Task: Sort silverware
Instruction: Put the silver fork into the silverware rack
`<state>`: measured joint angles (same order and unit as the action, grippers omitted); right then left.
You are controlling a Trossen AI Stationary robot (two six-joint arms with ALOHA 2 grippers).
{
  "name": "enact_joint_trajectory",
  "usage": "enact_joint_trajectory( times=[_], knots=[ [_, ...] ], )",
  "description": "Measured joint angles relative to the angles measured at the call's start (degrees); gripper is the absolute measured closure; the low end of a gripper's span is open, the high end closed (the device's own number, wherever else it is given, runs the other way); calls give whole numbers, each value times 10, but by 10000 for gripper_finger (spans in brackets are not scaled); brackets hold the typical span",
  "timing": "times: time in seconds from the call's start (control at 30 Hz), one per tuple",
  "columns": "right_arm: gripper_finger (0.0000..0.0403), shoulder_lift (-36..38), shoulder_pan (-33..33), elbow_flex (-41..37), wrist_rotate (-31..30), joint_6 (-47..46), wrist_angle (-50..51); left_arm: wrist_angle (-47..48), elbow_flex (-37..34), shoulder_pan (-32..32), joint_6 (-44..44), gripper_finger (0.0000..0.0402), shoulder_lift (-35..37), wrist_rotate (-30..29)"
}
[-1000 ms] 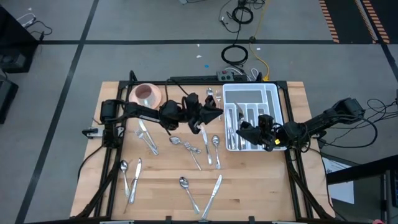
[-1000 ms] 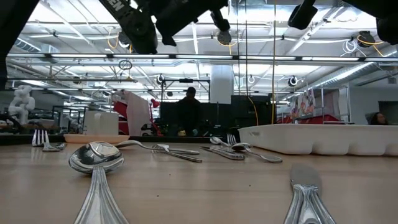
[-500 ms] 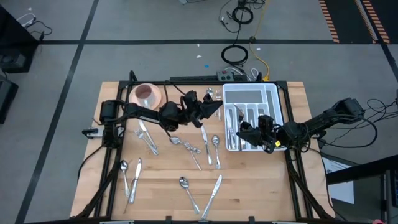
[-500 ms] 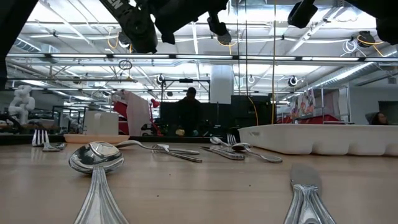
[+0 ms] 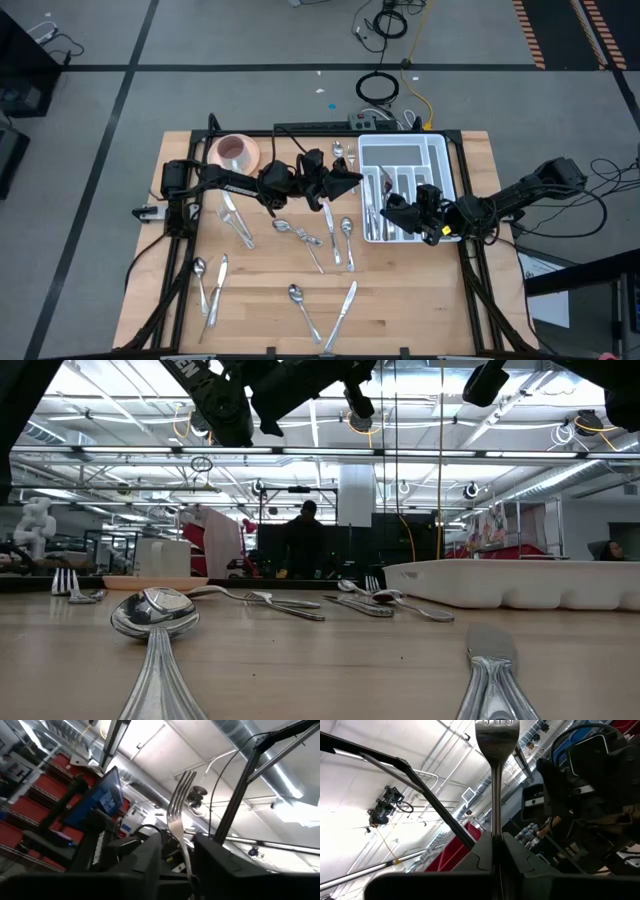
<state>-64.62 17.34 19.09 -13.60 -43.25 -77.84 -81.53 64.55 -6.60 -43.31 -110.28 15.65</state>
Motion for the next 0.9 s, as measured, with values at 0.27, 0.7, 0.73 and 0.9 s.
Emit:
enact_joint_trajectory(
  times=[0.27, 0.7, 0.73, 0.9],
  knots=[
    [403, 0, 0, 0, 3, -22, -5, 14, 0, 0, 33, 187, 0, -54],
    [403, -15, -12, 6, 39, -55, -16, 141, 97, 26, 143, 182, 0, -25],
    [403, -17, -13, 10, 47, -55, -17, 168, 105, 29, 158, 182, 0, -22],
    [403, -24, -16, 21, 67, -53, -15, 188, 125, 32, 188, 182, -1, -22]
  ],
)
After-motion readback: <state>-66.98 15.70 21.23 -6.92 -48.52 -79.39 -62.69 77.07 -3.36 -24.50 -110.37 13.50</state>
